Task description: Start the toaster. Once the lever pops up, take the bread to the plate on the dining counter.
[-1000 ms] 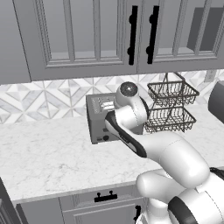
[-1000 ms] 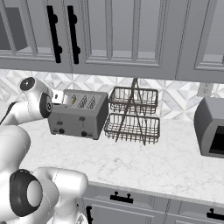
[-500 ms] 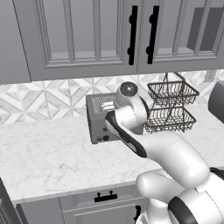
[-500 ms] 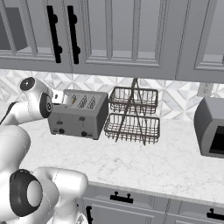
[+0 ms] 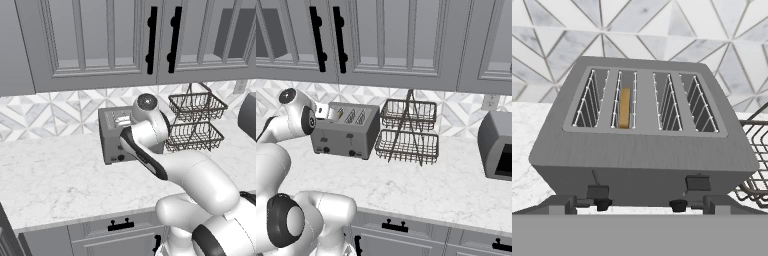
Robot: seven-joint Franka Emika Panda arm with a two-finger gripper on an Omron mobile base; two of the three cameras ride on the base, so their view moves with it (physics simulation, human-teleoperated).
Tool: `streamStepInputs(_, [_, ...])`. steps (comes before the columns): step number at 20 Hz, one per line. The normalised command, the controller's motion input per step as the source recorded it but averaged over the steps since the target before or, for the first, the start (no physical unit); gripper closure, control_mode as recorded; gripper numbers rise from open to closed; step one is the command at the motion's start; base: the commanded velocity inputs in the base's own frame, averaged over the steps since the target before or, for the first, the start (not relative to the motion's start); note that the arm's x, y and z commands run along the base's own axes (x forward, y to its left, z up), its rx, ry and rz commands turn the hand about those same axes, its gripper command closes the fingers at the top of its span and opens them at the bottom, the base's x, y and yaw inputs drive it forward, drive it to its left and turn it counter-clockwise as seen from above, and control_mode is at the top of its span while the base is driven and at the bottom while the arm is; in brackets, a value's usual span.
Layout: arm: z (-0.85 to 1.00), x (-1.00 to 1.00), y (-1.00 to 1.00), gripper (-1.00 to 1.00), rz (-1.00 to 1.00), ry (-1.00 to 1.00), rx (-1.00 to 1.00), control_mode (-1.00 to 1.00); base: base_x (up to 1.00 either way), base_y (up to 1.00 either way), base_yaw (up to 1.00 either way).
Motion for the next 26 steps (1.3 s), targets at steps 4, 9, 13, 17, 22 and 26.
streamStepInputs(4, [0.0, 0.0, 0.0, -1.0, 0.0, 0.0, 0.0, -1.0, 0.0, 0.0, 0.0])
streamStepInputs(9, [0.0, 0.0, 0.0, -1.0, 0.0, 0.0, 0.0, -1.0, 0.0, 0.0, 0.0])
streamStepInputs(13, [0.0, 0.0, 0.0, -1.0, 0.0, 0.0, 0.0, -1.0, 0.0, 0.0, 0.0])
streamStepInputs(17, [0.0, 0.0, 0.0, -1.0, 0.0, 0.0, 0.0, -1.0, 0.0, 0.0, 0.0])
streamStepInputs(22, [0.0, 0.0, 0.0, -1.0, 0.0, 0.0, 0.0, -1.0, 0.0, 0.0, 0.0])
streamStepInputs(26, [0.0, 0.0, 0.0, -1.0, 0.0, 0.0, 0.0, -1.0, 0.0, 0.0, 0.0])
